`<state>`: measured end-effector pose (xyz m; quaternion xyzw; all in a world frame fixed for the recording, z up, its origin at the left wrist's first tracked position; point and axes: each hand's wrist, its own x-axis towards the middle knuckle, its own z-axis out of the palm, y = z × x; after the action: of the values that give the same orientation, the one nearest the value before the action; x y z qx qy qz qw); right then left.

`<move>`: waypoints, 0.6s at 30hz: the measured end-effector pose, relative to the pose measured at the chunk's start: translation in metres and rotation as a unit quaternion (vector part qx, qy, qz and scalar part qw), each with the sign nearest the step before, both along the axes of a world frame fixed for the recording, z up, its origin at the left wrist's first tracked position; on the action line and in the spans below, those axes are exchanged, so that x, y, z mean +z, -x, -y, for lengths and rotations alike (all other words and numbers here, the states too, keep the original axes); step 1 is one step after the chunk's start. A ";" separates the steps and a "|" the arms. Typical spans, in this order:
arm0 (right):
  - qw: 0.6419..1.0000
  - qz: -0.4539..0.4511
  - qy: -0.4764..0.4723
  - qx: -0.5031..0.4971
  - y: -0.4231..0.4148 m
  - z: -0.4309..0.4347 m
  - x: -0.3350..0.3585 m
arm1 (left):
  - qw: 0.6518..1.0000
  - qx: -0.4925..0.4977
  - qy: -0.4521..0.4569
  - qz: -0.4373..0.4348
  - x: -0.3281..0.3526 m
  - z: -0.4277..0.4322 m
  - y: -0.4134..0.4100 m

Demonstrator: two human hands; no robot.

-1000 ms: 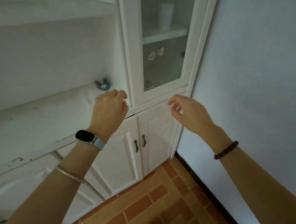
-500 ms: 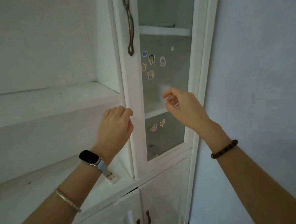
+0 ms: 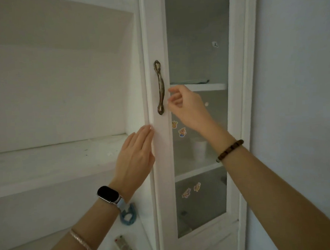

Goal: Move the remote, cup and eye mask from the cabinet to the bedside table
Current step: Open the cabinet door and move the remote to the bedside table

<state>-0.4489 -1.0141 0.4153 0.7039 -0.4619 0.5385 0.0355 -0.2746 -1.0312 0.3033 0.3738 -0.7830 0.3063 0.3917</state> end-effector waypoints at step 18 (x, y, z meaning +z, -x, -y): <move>0.999 0.038 0.011 -0.010 -0.022 0.007 0.024 | 0.995 0.048 -0.046 0.077 -0.013 0.002 -0.004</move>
<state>-0.4265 -1.0215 0.4395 0.6779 -0.4638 0.5695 0.0308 -0.2704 -1.0336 0.2907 0.4035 -0.8052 0.3165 0.2978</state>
